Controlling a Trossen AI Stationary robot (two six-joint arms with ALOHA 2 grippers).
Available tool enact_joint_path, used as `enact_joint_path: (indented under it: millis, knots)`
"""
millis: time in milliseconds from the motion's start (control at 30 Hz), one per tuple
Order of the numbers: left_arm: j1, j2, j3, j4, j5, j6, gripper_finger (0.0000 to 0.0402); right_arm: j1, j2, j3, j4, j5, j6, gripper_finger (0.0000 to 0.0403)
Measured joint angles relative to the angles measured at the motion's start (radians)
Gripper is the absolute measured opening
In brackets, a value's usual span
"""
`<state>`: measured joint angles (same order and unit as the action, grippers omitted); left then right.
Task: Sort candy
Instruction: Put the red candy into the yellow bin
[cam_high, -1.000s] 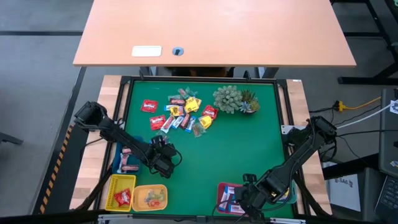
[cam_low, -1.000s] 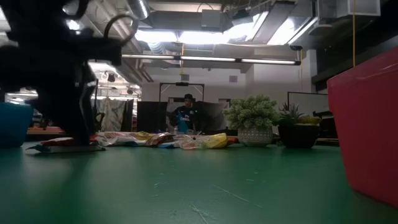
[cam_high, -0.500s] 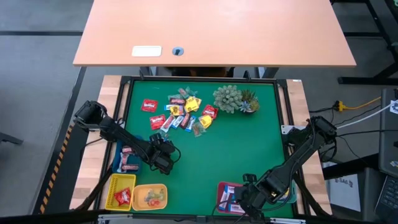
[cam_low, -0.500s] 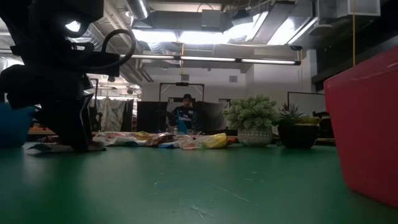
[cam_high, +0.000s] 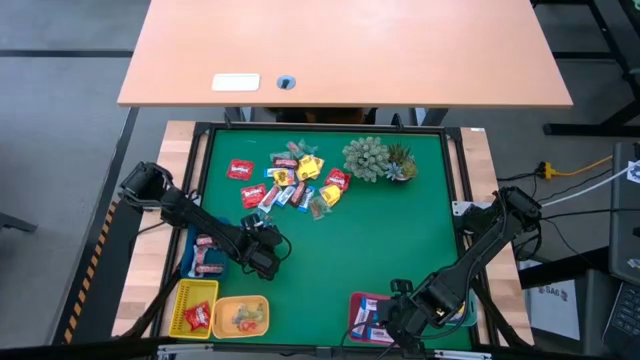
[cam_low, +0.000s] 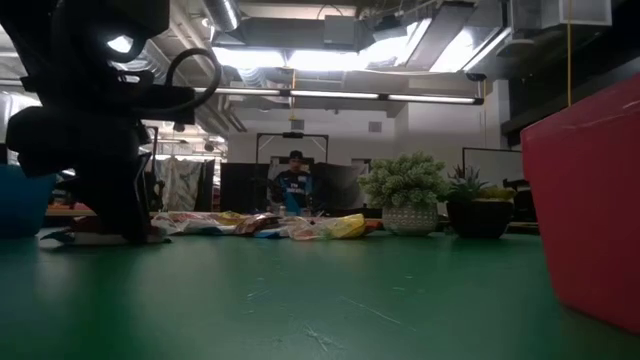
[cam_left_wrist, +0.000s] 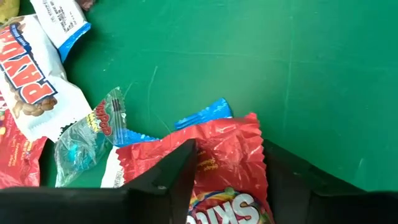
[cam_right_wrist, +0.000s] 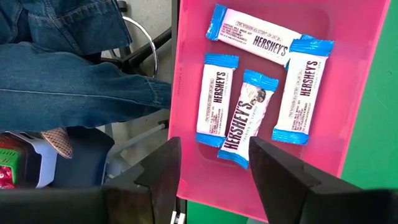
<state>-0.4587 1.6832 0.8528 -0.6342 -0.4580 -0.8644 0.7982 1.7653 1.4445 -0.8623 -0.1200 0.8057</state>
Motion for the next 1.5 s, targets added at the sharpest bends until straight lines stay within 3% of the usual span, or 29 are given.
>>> enact_joint_path:
  millis: [633, 1233, 1500]
  knots:
    - [0.000, 0.000, 0.001, 0.012, 0.003, -0.051, 0.0070, 0.000, 0.000, 0.000, 0.000, 0.000, 0.000, 0.0189]
    - [0.000, 0.001, -0.001, 0.281, 0.035, -0.050, 0.0006, 0.000, 0.000, 0.000, 0.000, 0.000, 0.000, 0.0189]
    - [-0.001, 0.001, -0.001, 0.402, 0.087, -0.050, 0.0001, 0.000, 0.000, 0.000, 0.000, 0.000, 0.000, 0.0189]
